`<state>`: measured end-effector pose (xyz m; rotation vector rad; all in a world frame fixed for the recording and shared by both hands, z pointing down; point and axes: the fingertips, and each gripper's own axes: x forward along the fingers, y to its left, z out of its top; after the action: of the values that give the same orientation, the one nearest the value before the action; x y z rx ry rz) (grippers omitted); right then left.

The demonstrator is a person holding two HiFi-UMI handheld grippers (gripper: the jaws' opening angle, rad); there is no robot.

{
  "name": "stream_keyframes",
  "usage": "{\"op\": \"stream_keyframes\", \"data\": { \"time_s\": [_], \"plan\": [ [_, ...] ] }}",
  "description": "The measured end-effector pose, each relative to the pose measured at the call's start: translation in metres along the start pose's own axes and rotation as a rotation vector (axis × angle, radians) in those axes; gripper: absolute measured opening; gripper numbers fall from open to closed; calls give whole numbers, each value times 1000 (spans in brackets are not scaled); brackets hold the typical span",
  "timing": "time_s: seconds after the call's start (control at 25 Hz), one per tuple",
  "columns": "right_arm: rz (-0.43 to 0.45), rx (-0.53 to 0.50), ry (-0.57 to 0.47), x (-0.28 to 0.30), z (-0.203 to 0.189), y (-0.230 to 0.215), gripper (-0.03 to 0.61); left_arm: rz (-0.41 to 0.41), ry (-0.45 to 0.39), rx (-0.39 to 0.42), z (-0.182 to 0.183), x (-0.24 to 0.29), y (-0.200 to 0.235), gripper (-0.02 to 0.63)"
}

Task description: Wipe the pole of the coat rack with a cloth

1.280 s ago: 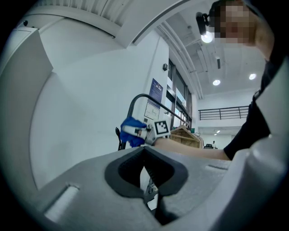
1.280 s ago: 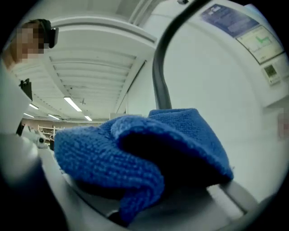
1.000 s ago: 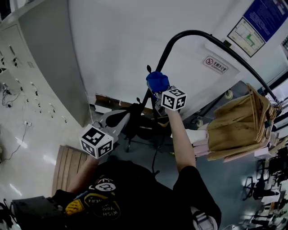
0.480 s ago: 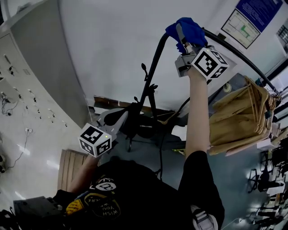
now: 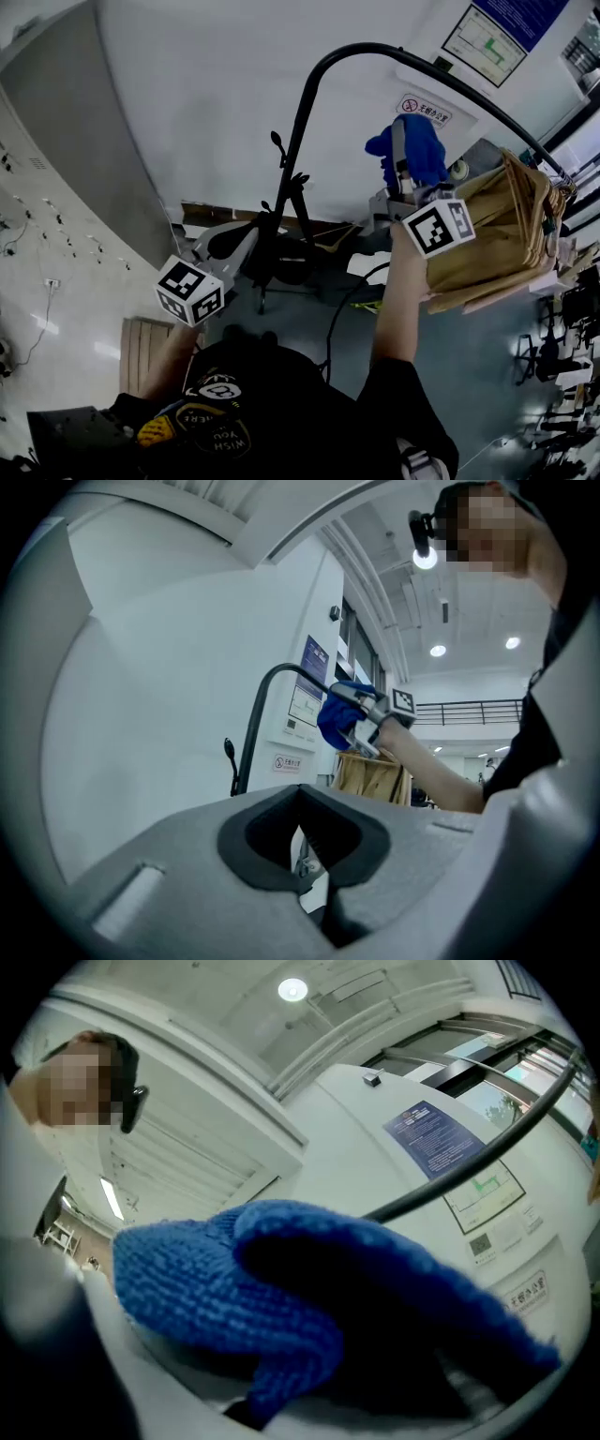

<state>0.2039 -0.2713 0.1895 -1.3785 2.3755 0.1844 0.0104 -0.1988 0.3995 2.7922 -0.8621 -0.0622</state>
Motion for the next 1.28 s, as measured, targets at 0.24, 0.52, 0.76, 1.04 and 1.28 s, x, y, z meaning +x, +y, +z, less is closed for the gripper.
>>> {"op": "stream_keyframes", "data": {
  "time_s": [0.24,0.52,0.76,1.04,1.28],
  "plan": [
    [-114,-37,306,-110,-150,53,11,-72,-2,74,-10,26,-26,0],
    [-167,-92,452,-153,-213,88,11,46,59,84,-35,35,-24,0],
    [-150,-104,418,-150,-202,97,9,58,47,128,-36,29,-31,0],
    [-88,31,368,-149,-207,116,9,10,87,115,-52,27,-49,0],
    [-84,76,367,-152,-212,119,11,24,80,102,-50,23,-43,0]
  ]
}}
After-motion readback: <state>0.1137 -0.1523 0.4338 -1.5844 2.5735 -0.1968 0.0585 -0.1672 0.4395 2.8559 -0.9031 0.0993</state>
